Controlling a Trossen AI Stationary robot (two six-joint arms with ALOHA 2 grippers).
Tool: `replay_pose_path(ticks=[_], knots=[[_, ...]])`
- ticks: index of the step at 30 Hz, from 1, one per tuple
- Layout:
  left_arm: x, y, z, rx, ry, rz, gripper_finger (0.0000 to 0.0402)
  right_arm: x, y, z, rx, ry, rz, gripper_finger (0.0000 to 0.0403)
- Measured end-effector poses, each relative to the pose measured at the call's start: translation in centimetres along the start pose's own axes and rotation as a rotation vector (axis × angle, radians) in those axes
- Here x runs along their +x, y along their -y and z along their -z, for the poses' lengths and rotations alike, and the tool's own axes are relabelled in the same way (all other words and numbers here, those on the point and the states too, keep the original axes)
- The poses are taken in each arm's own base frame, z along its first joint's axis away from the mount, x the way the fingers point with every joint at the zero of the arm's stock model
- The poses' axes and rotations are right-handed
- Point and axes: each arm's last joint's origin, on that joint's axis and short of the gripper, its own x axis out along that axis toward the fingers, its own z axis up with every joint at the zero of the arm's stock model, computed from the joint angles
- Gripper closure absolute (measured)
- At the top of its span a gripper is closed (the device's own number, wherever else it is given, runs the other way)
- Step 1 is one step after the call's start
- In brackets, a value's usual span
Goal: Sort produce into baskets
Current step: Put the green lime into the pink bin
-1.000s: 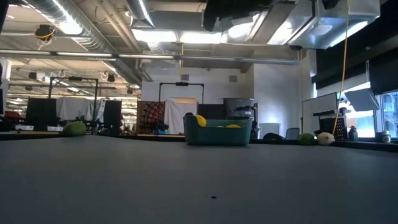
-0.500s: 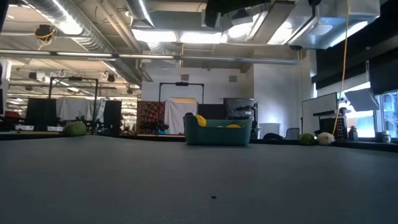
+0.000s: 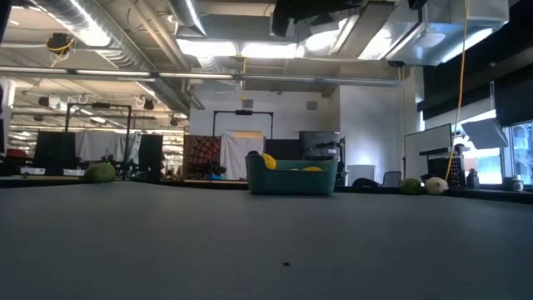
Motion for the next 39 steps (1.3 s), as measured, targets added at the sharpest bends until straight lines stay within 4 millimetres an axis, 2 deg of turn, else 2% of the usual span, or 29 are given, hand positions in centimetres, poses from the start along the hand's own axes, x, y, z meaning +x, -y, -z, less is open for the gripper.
replay_pose_path(ticks=[4,8,16,26,39], knots=[[-0.1,0.4,0.1,0.042,-0.002,0.009,0.0154,0.0,-0.1,0.0,0.013,-0.002,-0.032,0.0222],[-0.3,0.7,0.2,0.052,-0.014,0.018,0.0130,-0.3,-0.1,-0.2,0.030,-0.005,-0.096,0.0225],[-1.6,1.2,1.1,0.132,-0.176,0.008,0.0122,-1.4,0.0,0.3,0.112,-0.112,-0.214,0.0226],[-2.3,1.0,1.9,0.139,-0.308,-0.015,0.0121,-4.0,-3.0,1.9,0.189,-0.305,-0.430,0.0225],[-2.3,0.9,1.9,0.140,-0.307,-0.013,0.0121,-9.3,-6.8,3.4,0.442,-0.508,-0.544,0.0224]])
